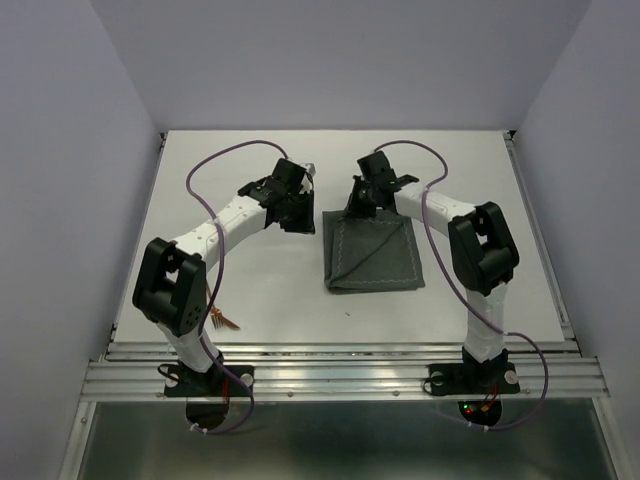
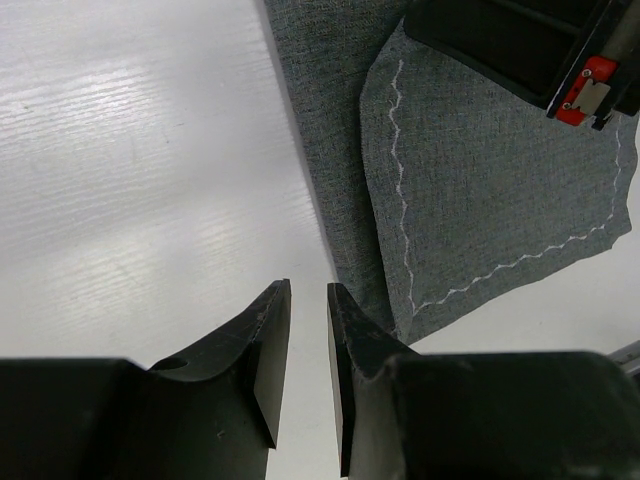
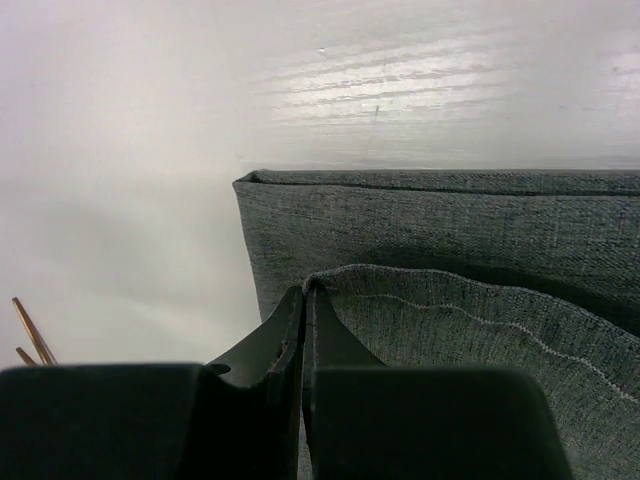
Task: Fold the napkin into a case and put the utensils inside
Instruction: Fold the top corner of the square-folded napkin at the center of the board.
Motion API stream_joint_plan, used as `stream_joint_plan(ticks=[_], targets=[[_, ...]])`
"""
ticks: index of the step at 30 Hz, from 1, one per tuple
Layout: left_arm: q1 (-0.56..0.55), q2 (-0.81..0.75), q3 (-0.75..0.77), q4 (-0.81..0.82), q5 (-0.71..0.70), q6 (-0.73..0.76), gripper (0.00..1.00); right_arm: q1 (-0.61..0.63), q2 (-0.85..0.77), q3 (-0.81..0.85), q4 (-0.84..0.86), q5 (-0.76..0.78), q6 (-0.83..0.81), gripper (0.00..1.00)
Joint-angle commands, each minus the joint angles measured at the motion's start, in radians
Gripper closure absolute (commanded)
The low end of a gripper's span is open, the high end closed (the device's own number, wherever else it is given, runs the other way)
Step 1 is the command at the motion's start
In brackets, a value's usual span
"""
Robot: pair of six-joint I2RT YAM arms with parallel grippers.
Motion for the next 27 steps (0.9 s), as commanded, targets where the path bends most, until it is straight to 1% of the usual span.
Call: stream_joint_plan(ticks=[1, 11, 19, 20, 21, 22, 23, 24, 26, 27], targets=[[0.007, -0.015, 0.016, -0.011, -0.006, -0.001, 0.67, 0.010, 0.020, 0.064, 0.027, -0.025, -0.010, 0.99], [0.007, -0.014, 0.022, -0.018, -0.007, 0.002, 0.67, 0.038, 0.071, 0.119, -0.001, -0.040, -0.031, 0.99], [0.007, -0.017, 0.018, -0.019, 0.000, 0.003, 0.67, 0.047, 0.075, 0.121, -0.004, -0.032, -0.033, 0.96], [0.007, -0.017, 0.019, -0.018, -0.001, 0.003, 0.67, 0.047, 0.075, 0.124, -0.005, -0.031, -0.033, 0.93], [0.007, -0.015, 0.019, -0.018, 0.002, 0.003, 0.67, 0.047, 0.075, 0.124, -0.007, -0.028, -0.033, 0.93], [0.007, -0.017, 0.018, -0.018, 0.002, 0.003, 0.67, 0.047, 0.077, 0.127, -0.006, -0.025, -0.033, 0.83], [0.007, -0.017, 0.018, -0.016, 0.008, 0.003, 0.67, 0.047, 0.075, 0.132, -0.010, -0.020, -0.034, 0.76], [0.007, -0.017, 0.016, -0.014, 0.011, 0.003, 0.67, 0.047, 0.074, 0.135, -0.013, -0.015, -0.036, 0.65], [0.007, -0.015, 0.015, -0.011, 0.019, 0.002, 0.67, 0.047, 0.062, 0.147, -0.018, 0.005, -0.042, 0.56], [0.007, -0.017, 0.015, -0.008, 0.020, 0.000, 0.67, 0.047, 0.054, 0.149, -0.021, 0.012, -0.043, 0.56]])
